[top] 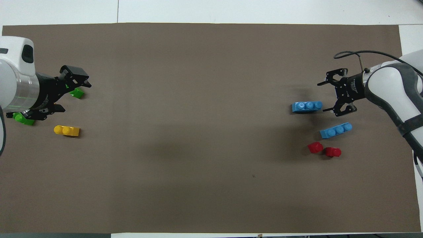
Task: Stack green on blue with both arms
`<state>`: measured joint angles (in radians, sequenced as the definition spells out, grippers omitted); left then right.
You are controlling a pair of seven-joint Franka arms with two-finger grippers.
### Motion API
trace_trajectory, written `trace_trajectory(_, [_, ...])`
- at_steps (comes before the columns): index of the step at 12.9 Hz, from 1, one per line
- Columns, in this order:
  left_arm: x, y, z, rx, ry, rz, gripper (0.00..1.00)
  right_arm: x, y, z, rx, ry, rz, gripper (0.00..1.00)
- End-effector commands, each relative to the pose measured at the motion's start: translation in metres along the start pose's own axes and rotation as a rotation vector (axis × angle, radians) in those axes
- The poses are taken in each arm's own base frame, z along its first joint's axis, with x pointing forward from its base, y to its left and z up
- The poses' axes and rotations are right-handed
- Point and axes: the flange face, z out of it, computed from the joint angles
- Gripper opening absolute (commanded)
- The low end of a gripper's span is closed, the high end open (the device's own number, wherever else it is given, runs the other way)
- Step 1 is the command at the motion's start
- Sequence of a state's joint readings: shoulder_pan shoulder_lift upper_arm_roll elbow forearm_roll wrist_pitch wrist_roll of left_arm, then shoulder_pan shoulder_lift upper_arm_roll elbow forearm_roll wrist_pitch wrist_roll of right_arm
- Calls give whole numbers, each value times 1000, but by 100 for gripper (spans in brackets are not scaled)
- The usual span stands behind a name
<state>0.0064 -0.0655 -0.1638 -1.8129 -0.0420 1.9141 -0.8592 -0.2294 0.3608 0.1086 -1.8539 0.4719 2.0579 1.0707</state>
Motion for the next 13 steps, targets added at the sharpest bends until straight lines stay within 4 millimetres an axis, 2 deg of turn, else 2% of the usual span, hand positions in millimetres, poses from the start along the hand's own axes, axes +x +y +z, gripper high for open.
trace_trajectory(1, [23,-13,17,-12,-14,-92,100,4,12,11,17,-11,42,100])
trace_trajectory(7, [95,-34,82,31,-51,-197,100,13,20,30,43,-7,59,100])
trace_trajectory(10, [123,-46,133,87,-28,-194,100,17,20,39,56,-20,53,100])
trace_trajectory(11, [134,-42,137,92,-14,-188,100,18,20,38,59,-21,54,100])
trace_trajectory(13, [156,-49,148,114,-13,-201,100,18,20,39,71,-36,41,71])
